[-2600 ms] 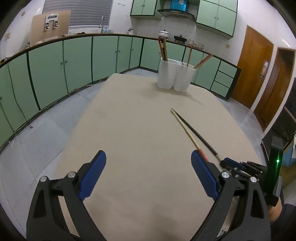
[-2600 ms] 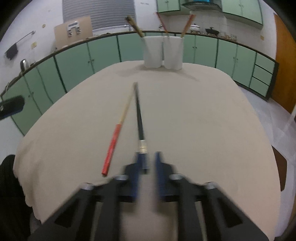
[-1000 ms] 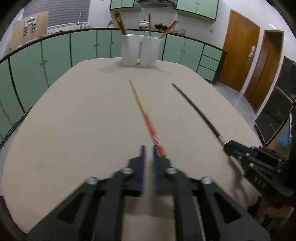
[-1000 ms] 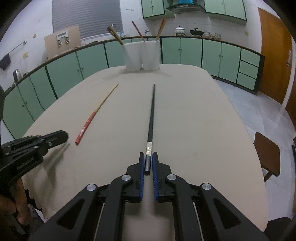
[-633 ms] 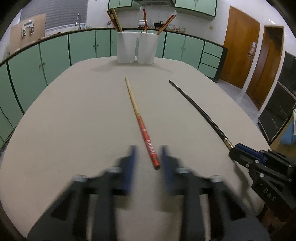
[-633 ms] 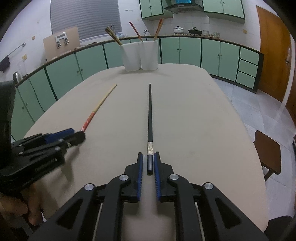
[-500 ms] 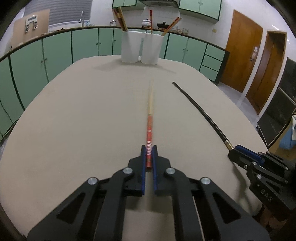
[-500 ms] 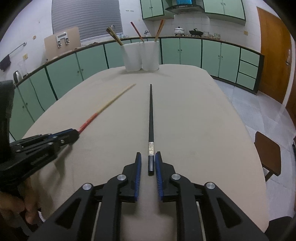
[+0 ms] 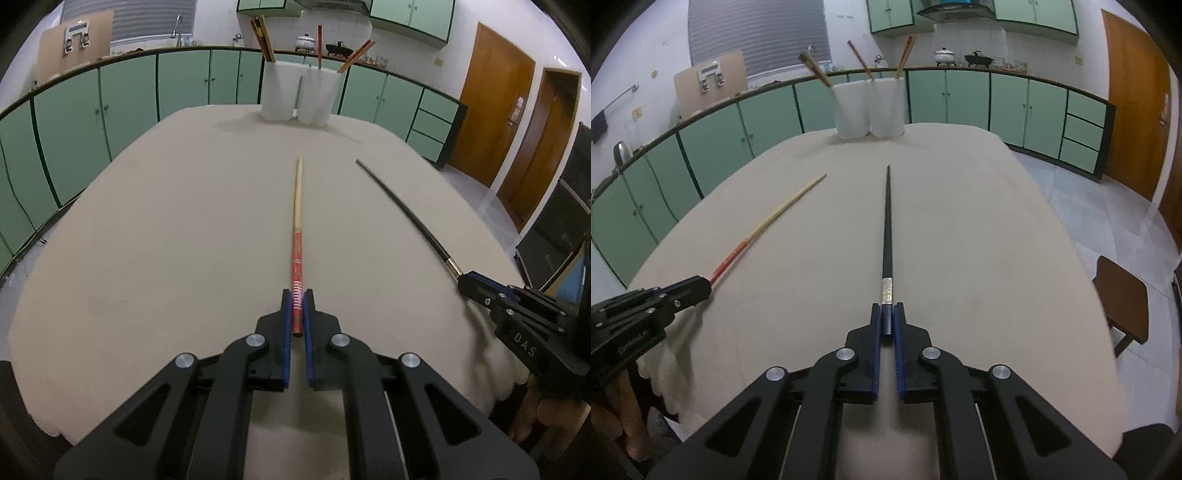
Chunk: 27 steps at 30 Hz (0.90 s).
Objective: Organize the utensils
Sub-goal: 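Carry both held chopsticks up to the white holder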
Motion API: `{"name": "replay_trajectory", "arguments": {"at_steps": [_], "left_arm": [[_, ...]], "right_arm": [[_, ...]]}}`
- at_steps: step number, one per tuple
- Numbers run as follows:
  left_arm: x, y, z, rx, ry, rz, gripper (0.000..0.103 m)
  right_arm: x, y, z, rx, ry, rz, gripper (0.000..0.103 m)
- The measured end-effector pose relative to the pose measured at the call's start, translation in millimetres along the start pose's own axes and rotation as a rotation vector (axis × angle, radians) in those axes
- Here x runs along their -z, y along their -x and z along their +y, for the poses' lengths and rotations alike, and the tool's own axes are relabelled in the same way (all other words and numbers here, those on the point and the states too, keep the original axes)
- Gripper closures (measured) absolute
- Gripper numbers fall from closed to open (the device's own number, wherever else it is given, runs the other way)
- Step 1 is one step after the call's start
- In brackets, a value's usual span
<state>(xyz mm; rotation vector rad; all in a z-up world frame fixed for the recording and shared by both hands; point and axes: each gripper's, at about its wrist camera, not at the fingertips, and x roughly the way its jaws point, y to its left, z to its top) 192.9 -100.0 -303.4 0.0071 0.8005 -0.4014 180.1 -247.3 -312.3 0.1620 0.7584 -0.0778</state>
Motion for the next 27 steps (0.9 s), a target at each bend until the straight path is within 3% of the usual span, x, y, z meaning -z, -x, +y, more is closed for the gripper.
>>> {"name": "replay_trajectory", "arguments": {"at_steps": [8, 15, 21, 27], "left_arm": [[-34, 51, 5, 0.021, 0.045, -0.040, 0.098], [-77, 91, 3, 0.022, -0.003, -0.107, 0.098], [-116, 108, 2, 0.027, -0.057, -0.127, 0.098], [-139, 105, 6, 0.044, -0.078, -0.093, 0.098]], "right_arm": [[-43, 63, 3, -0.033, -0.003, -0.074, 0.096], [-98, 103, 9, -0.060, 0.063, -0.137, 0.096], [-145, 111, 19, -0.080, 0.147, -0.124, 0.096], [-176, 95, 21, -0.096, 0.178, -0.070, 0.096]]}}
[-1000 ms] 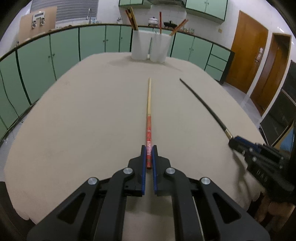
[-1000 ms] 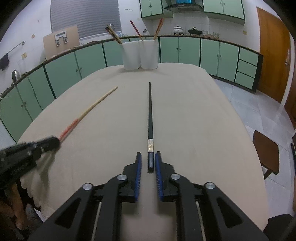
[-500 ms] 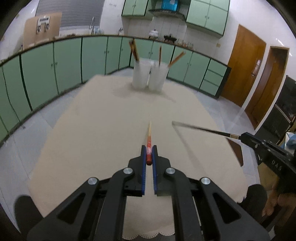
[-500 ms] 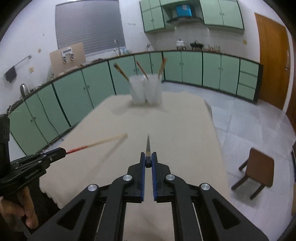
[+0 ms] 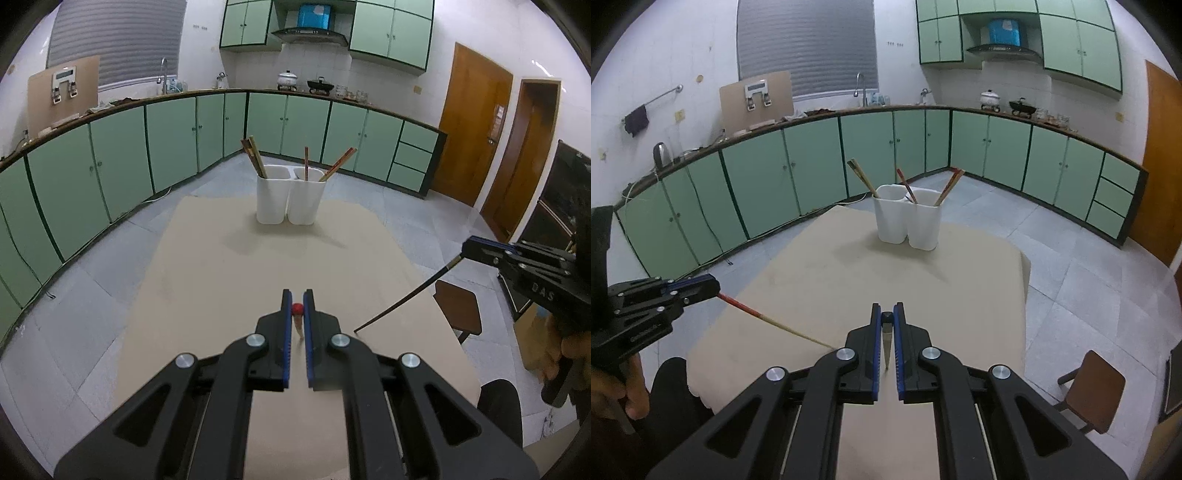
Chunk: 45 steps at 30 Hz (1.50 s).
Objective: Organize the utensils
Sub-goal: 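Carry both held chopsticks up to the white holder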
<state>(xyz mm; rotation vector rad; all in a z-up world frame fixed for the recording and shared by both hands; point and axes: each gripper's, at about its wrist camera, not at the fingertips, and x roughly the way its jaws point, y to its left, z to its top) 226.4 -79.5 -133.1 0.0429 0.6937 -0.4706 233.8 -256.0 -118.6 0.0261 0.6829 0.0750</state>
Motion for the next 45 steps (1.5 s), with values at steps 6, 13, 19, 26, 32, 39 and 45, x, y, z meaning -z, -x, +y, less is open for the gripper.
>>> {"name": "replay_trajectory", "arguments": {"at_steps": [6, 13, 19, 26, 32, 39, 45], "left_arm": [[-14, -5, -2, 0.007, -0.044, 0.020, 0.098], [-28, -6, -9, 0.022, -0.088, 0.026, 0.098], [-42, -7, -12, 0.051, -0.119, 0.028, 0.098], [-85, -19, -4, 0.086, -0.119, 0.059, 0.098], [-126, -26, 8, 0.078, -0.097, 0.051, 0.098], [-175, -37, 11, 0.056, -0.100, 0.049, 0.098], [-223, -50, 19, 0.049, -0.074, 0.034, 0.098]], "right_arm": [[-18, -8, -6, -0.026, 0.014, 0.033, 0.096], [-35, -11, -10, -0.046, 0.039, 0.061, 0.096], [-49, -11, -8, -0.053, 0.058, 0.073, 0.097], [-85, -8, -8, -0.079, 0.071, 0.072, 0.096], [-125, -9, -10, -0.088, 0.076, 0.067, 0.097], [-173, -16, -22, -0.080, 0.058, 0.058, 0.096], [-219, -29, -38, -0.063, 0.034, 0.043, 0.096]]}}
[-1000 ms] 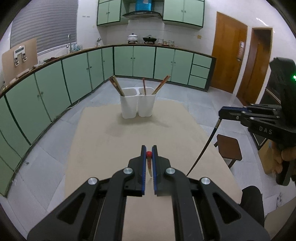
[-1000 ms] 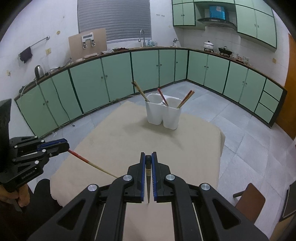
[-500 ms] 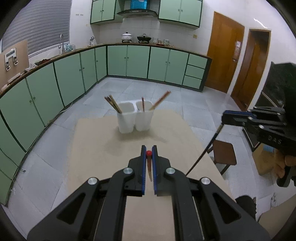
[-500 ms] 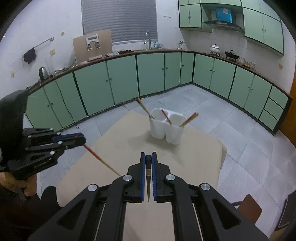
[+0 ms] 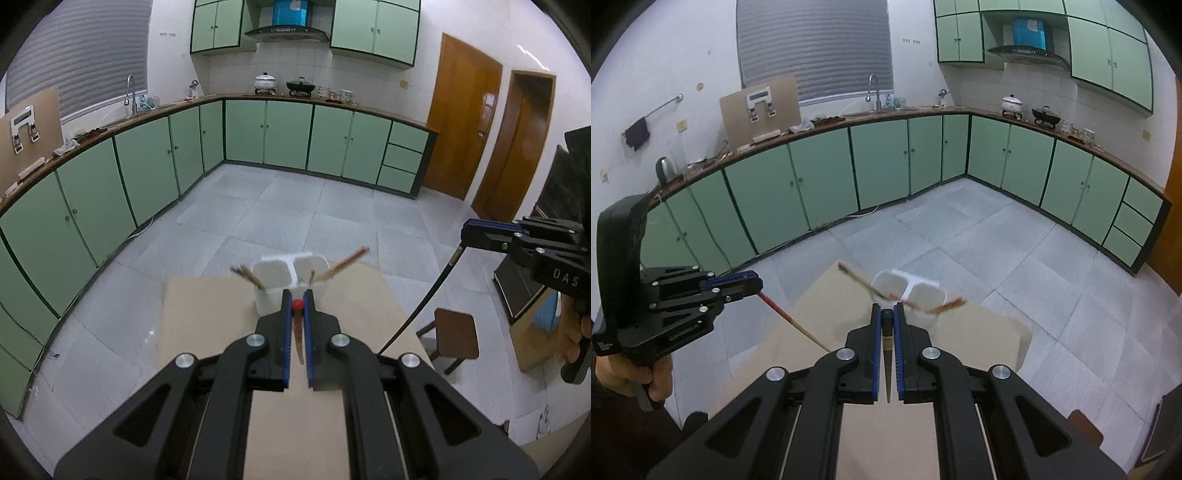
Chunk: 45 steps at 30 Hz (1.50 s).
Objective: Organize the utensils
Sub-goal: 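Carry both held chopsticks up to the white holder, then lower both chopsticks into the holder cups and open both tools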
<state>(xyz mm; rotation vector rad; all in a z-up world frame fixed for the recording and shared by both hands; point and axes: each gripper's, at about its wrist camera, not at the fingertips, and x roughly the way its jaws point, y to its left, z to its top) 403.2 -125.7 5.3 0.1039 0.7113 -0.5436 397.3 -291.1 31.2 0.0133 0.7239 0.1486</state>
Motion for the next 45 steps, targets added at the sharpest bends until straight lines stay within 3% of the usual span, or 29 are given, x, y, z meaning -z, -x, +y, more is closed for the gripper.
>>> {"name": "replay_trajectory", "arguments": {"at_steps": [11, 18, 25, 35, 36, 38, 39, 40, 42, 45], "left_arm": [[-80, -39, 10, -0.063, -0.003, -0.024, 0.098], [-111, -76, 13, -0.095, -0.023, -0.013, 0.098], [-114, -127, 29, -0.107, -0.007, 0.020, 0.098], [-87, -187, 53, -0.111, 0.041, 0.088, 0.098], [-85, -192, 56, -0.109, 0.052, 0.101, 0.097], [-79, -196, 60, -0.119, 0.059, 0.113, 0.095], [-78, -196, 60, -0.126, 0.055, 0.114, 0.089], [-79, -196, 61, -0.133, 0.055, 0.112, 0.077], [-79, -191, 64, -0.150, 0.061, 0.096, 0.064], [-81, -179, 70, -0.150, 0.080, 0.078, 0.062]], "right_arm": [[-69, -37, -20, 0.070, -0.008, -0.048, 0.097], [-96, -75, -41, 0.089, -0.050, -0.088, 0.097], [-93, -132, -62, 0.100, -0.094, -0.063, 0.097], [-63, -188, -87, 0.095, -0.137, 0.010, 0.096], [-59, -191, -89, 0.092, -0.138, 0.021, 0.095], [-52, -196, -91, 0.093, -0.142, 0.032, 0.080], [-50, -195, -92, 0.097, -0.144, 0.030, 0.078], [-48, -193, -94, 0.099, -0.150, 0.026, 0.077], [-46, -185, -95, 0.101, -0.147, 0.015, 0.077], [-43, -173, -98, 0.104, -0.155, -0.008, 0.076]]}}
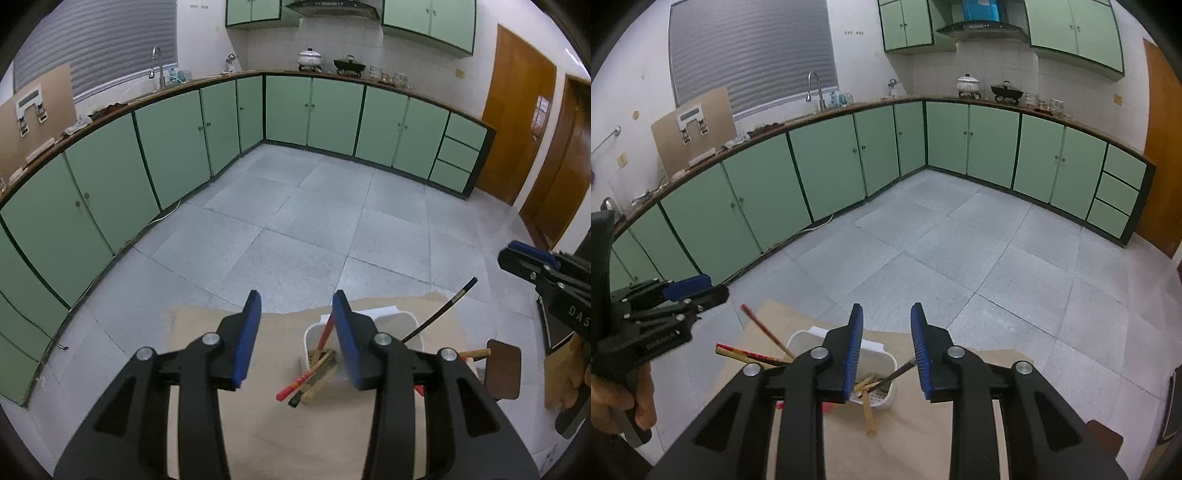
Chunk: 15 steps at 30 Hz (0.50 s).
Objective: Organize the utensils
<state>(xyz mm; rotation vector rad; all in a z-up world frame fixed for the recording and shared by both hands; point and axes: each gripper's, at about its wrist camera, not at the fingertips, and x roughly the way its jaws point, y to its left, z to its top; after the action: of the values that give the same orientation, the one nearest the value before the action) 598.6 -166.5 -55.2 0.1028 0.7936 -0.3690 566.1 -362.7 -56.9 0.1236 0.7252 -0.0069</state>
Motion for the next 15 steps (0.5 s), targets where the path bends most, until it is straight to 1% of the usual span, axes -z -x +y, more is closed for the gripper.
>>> {"name": "replay_trajectory", "arguments": {"at_steps": [2, 4, 5, 7, 9, 11, 12, 13, 14, 15], "left_arm": [[2, 9, 4, -0.010, 0.007, -0.016, 0.054], [7, 18, 8, -0.018, 0.011, -0.028, 0.046], [10, 24, 10, -0.016, 0.017, -0.037, 0.044], [20, 34, 13, -0.014, 0.028, -0.052, 0.033], [34, 44, 16, -0.024, 0.026, -0.077, 0.029], [55, 54, 18, -0.032, 0.012, -0.077, 0.029], [66, 58, 18, -0.029, 0.012, -0.079, 0.027], [77, 62, 18, -0.024, 0.013, -0.081, 0.023], [85, 66, 17, -0.019, 0.013, -0.082, 0.021], [99, 74, 16, -0.010, 0.017, -0.093, 0.017]], "right_arm": [[3, 8, -6, -0.002, -0.013, -0.009, 0.074], [8, 15, -9, -0.002, -0.027, -0.021, 0.073], [11, 18, -8, -0.004, -0.036, -0.027, 0.073], [17, 28, -11, -0.015, -0.060, -0.041, 0.070], [31, 42, -12, -0.025, -0.078, -0.070, 0.062], [44, 54, -10, -0.011, -0.072, -0.087, 0.053], [51, 59, -7, -0.010, -0.066, -0.094, 0.051], [63, 66, -1, -0.003, -0.055, -0.105, 0.044], [71, 72, 3, 0.010, -0.050, -0.115, 0.035], [82, 78, 9, 0.020, -0.044, -0.129, 0.029]]}}
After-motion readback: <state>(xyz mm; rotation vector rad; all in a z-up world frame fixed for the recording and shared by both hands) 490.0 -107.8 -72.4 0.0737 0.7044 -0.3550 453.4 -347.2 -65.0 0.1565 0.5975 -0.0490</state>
